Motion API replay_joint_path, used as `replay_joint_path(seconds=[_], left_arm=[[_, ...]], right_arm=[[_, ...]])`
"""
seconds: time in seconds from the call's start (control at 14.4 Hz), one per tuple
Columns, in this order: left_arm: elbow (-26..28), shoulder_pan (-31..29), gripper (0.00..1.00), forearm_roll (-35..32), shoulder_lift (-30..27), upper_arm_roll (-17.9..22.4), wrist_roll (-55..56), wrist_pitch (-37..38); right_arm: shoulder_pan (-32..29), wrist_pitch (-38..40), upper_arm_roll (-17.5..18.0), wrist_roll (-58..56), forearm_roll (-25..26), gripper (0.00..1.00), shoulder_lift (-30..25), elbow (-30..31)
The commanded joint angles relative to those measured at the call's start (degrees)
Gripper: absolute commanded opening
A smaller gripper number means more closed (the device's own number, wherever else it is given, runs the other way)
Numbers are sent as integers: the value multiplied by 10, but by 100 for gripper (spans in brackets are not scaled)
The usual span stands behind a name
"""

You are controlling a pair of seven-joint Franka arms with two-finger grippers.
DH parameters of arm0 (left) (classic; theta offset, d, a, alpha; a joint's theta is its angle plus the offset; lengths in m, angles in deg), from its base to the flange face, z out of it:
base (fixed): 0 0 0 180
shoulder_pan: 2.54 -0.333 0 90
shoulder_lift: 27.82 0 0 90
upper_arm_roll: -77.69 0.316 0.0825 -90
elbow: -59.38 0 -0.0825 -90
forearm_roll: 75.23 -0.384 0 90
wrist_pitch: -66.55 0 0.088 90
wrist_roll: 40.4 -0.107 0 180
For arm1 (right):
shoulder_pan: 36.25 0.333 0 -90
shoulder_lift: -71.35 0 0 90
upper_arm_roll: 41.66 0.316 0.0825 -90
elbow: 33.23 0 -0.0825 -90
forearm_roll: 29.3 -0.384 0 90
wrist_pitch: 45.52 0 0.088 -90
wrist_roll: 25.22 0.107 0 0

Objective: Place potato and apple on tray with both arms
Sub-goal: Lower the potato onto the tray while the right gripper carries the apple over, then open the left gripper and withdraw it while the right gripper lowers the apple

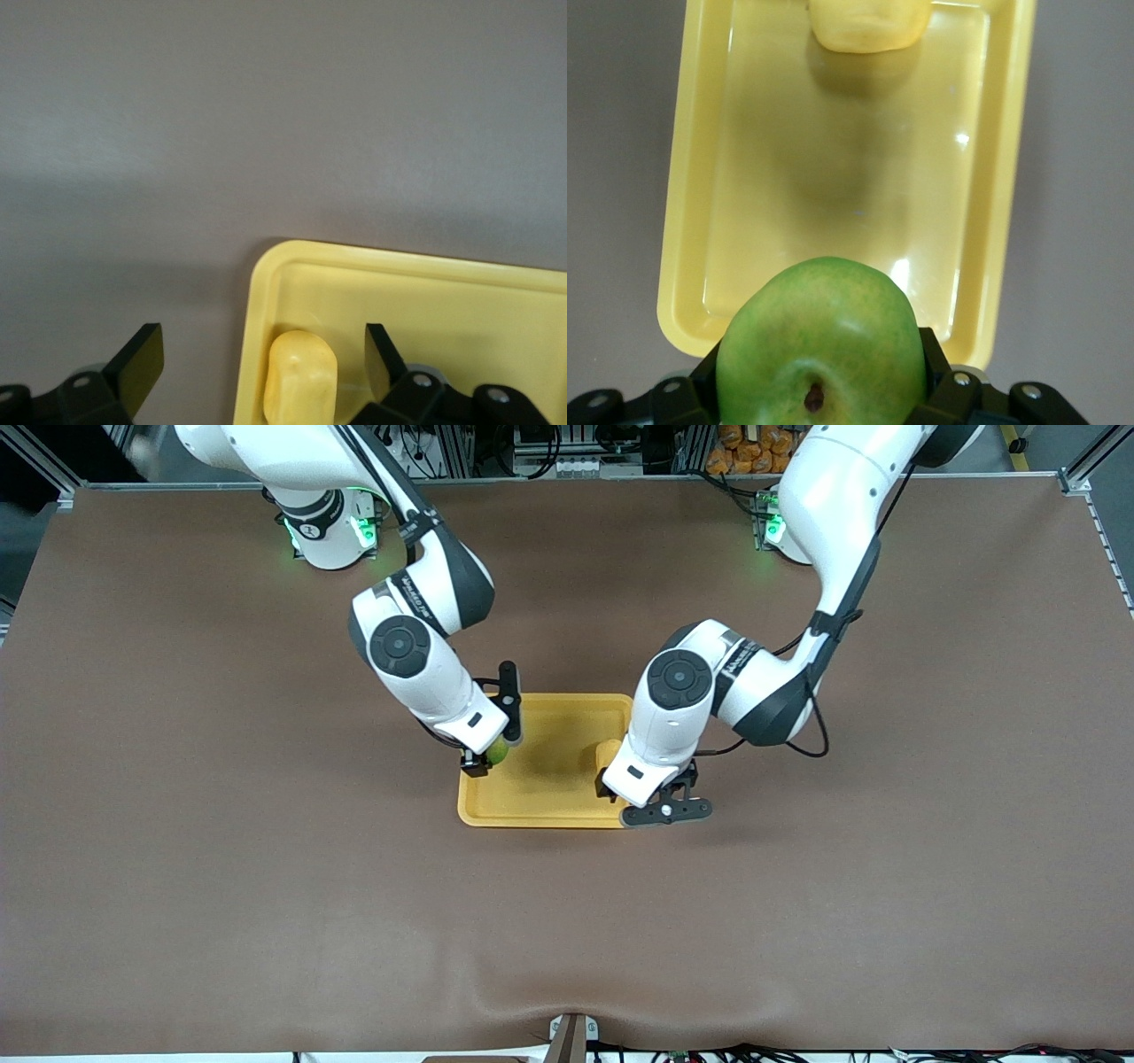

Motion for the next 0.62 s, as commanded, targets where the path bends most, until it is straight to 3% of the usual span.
replay_joint_path(seconds=[0.0,0.55], left_arm=[[9,-15,100,5,-31,-3,-7,31],[9,-44,100,1,-87,0,-9,104]], right_arm=[[7,-2,-6,-4,12,0,27,-10],[19,-77,-6,-4,41,0,78,-5]])
